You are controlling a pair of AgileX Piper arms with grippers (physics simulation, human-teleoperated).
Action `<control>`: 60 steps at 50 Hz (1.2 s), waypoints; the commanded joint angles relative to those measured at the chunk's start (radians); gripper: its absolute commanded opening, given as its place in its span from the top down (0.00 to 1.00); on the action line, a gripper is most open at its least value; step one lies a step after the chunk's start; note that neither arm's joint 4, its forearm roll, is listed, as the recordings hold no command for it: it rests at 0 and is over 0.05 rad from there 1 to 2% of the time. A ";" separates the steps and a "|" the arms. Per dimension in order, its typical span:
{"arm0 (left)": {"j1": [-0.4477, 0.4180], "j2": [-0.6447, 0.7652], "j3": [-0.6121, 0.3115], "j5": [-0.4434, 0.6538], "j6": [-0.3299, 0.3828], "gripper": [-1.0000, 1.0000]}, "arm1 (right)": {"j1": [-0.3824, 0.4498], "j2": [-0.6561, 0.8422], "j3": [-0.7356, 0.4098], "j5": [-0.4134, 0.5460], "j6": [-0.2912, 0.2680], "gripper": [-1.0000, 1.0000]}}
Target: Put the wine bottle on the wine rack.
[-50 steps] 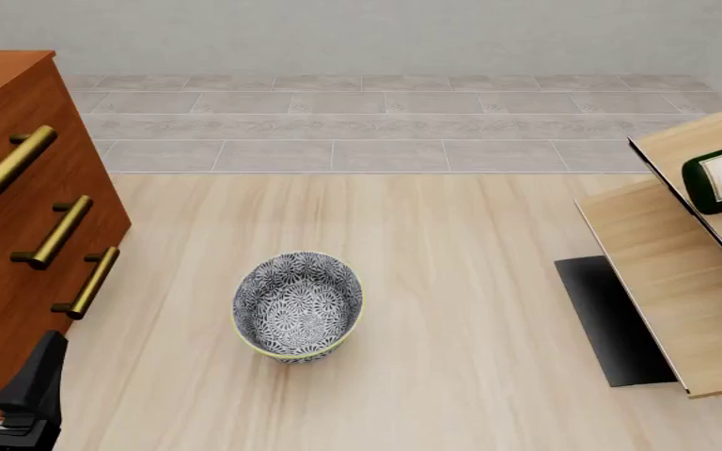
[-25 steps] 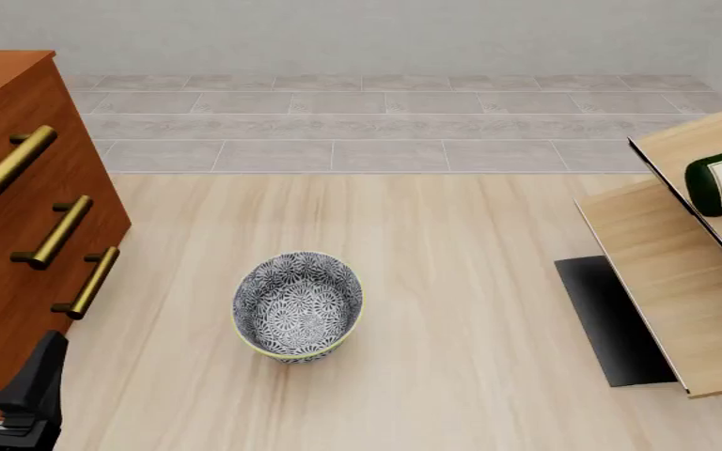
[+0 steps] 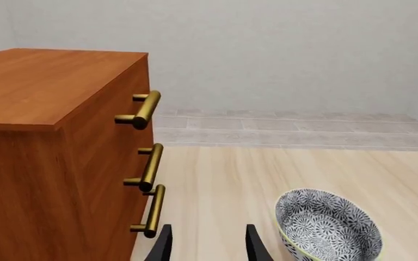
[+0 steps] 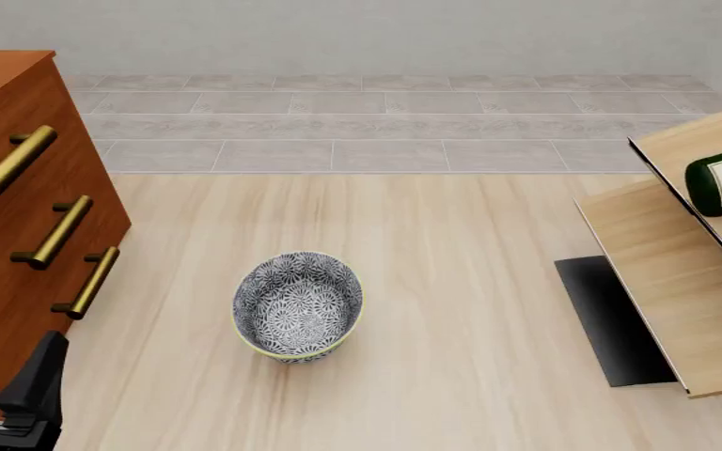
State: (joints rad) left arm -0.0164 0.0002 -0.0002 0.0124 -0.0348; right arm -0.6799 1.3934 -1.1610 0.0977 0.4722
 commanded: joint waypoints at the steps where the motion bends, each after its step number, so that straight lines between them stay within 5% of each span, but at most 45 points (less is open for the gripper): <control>1: 0.001 0.000 0.000 0.001 -0.001 0.00 | -0.014 -0.013 -0.012 0.010 0.004 0.00; 46: -0.011 0.000 0.000 -0.009 0.005 0.00 | -0.010 -0.161 -0.062 0.107 0.006 0.00; 60: -0.013 0.000 0.000 -0.012 0.008 0.00 | 0.012 -0.248 -0.041 0.129 -0.049 0.00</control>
State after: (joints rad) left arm -0.0284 0.0003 -0.0004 0.0036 -0.0294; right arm -0.6814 1.2015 -1.2172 0.2145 0.4579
